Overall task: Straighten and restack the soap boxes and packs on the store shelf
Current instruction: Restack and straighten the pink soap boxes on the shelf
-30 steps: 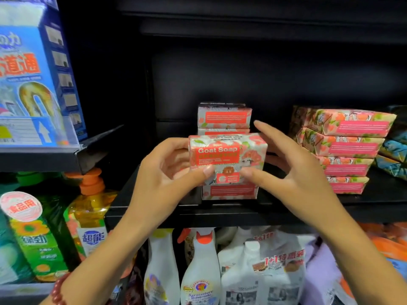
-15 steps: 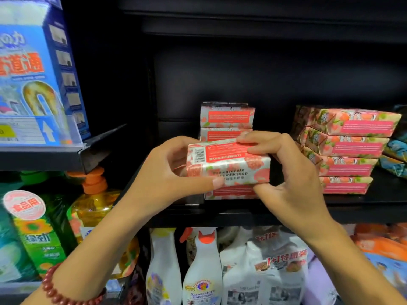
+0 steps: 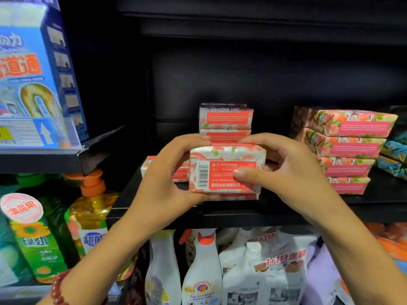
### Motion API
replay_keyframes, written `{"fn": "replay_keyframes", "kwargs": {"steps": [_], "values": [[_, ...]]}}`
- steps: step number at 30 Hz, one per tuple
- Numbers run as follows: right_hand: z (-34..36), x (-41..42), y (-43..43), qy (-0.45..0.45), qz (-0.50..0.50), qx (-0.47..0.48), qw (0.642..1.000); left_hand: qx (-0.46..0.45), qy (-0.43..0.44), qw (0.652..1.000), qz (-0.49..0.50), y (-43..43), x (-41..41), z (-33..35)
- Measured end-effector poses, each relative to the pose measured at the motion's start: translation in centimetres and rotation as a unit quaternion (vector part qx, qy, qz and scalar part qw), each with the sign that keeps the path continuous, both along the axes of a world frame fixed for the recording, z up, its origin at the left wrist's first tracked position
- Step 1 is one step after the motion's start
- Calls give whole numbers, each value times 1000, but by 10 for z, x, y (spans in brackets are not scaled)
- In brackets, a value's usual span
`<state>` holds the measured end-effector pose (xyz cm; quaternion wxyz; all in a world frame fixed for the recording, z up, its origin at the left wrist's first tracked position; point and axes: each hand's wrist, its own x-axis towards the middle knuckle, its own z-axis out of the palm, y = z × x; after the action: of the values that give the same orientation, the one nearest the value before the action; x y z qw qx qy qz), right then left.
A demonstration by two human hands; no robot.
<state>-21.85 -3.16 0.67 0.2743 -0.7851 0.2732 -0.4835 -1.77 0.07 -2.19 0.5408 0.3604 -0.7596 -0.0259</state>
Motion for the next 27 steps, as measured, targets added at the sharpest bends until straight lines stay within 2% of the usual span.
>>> {"fn": "replay_keyframes", "kwargs": {"steps": [5,9,12,16,23,27], "values": [[-9,7,8,6,-69,-146,987,66,37,997,-13,4,5,3],[-16,16,7,-4,-67,-209,976,156,122,980,2,5,6,4],[-21,20,4,11,-67,-249,966,190,145,971,-11,5,9,4],[-26,25,1,51,-69,-278,957,159,145,976,21,9,14,3],[-36,16,5,65,-126,-227,963,75,194,971,118,14,33,-6],[-47,18,9,162,-132,-235,949,65,202,960,184,8,38,-12]]}}
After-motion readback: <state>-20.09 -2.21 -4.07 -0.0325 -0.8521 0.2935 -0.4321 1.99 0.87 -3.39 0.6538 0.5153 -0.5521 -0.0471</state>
